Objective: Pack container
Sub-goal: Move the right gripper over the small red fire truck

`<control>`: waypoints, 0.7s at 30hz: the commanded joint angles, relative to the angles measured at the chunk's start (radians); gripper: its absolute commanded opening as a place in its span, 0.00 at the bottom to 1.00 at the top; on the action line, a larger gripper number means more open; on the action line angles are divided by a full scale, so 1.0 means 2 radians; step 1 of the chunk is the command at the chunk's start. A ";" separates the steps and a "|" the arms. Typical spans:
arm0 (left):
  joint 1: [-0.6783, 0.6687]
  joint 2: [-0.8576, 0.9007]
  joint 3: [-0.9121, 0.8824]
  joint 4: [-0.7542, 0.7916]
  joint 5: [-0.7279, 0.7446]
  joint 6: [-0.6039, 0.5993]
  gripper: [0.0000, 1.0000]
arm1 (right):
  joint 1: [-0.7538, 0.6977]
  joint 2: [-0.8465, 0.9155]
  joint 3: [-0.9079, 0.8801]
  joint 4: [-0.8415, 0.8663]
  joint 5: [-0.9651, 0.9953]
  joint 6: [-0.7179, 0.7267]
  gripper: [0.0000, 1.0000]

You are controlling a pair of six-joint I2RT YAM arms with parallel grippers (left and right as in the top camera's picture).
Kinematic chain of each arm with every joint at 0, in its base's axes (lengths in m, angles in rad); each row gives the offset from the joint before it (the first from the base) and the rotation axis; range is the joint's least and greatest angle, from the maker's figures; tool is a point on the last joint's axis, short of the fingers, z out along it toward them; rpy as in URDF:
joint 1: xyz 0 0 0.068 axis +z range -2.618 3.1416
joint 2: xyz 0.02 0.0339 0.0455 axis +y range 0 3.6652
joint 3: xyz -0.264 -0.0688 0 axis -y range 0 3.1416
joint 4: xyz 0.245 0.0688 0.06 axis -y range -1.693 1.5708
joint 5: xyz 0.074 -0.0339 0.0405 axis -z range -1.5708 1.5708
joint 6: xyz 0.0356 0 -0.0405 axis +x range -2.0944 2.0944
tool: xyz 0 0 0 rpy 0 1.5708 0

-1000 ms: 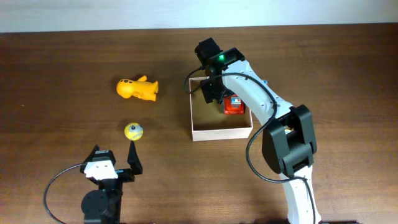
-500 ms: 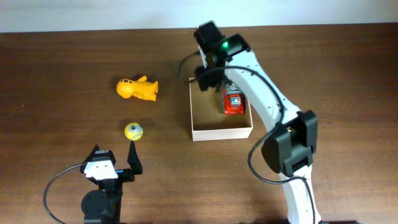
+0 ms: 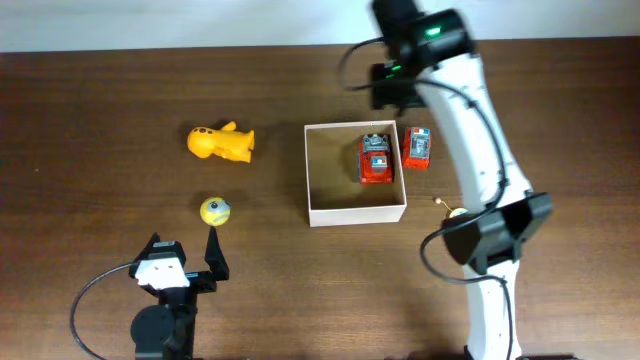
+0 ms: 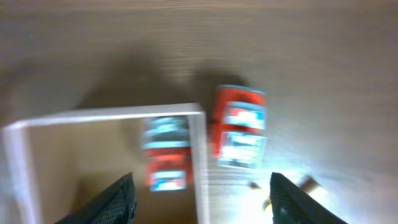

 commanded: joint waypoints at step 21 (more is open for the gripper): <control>0.002 -0.001 -0.003 0.001 0.005 -0.001 0.99 | -0.125 -0.001 -0.201 0.084 -0.085 -0.042 0.68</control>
